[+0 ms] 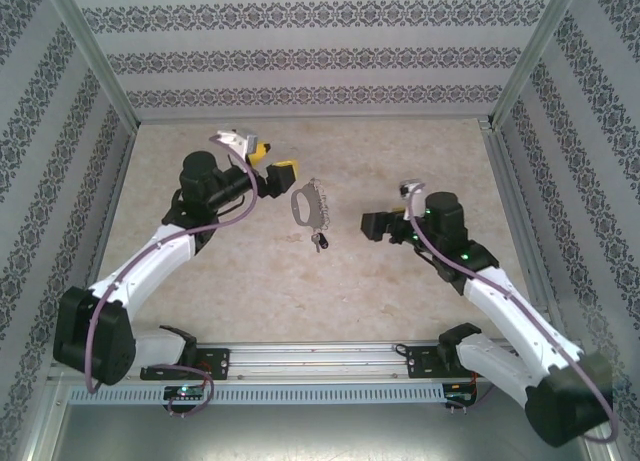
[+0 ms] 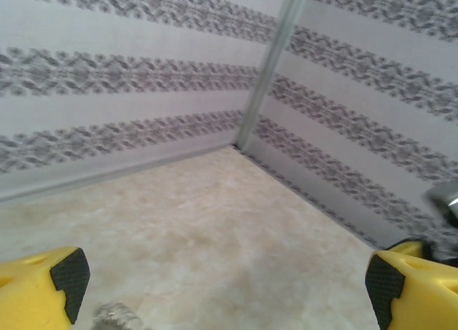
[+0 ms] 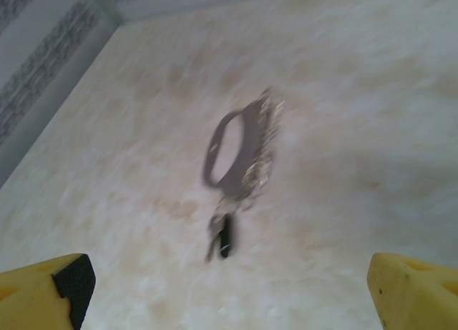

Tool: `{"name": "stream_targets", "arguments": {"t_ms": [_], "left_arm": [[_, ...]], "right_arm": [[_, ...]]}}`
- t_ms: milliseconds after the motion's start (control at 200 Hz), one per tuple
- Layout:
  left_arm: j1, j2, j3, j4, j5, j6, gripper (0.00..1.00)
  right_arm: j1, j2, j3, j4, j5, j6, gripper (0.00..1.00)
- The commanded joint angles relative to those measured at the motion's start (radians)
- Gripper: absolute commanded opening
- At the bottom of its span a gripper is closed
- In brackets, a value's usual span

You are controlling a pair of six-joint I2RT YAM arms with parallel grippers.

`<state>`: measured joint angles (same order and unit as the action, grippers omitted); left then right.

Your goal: Put the keys on the keyring

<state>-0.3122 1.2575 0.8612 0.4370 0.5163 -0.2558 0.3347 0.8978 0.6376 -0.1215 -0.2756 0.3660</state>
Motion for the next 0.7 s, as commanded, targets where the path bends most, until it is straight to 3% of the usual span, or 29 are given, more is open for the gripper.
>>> {"name": "stream_targets", "arguments": {"t_ms": [0, 95, 250, 345, 495, 694], "left_arm": [[0.002, -0.071, -0.105, 0.101, -0.187, 0.108, 1.0], [0.002, -0.118, -0.195, 0.176, -0.309, 0.187, 1.0], [0.011, -0.12, -0.24, 0.17, -0.577, 0.305, 1.0], [0.038, -0.076, -0.263, 0.226, -0.647, 0.374, 1.0], [0.1, 0.037, -0.293, 0.316, -0.694, 0.383, 1.0], [0.129, 0.138, -0.386, 0.431, -0.8, 0.388, 1.0]], "right_arm": [[-0.07, -0.076, -0.051, 0.007, 0.241, 0.033, 0.98], [-0.112, -0.101, -0.058, 0.031, 0.422, 0.023, 0.98], [-0.17, -0.056, -0.141, 0.213, 0.715, 0.061, 0.97], [-0.197, 0.023, -0.186, 0.357, 0.858, 0.032, 0.98], [-0.222, 0.22, -0.126, 0.419, 0.902, -0.108, 0.98], [-0.224, 0.427, -0.159, 0.675, 0.952, -0.199, 0.98]]}}
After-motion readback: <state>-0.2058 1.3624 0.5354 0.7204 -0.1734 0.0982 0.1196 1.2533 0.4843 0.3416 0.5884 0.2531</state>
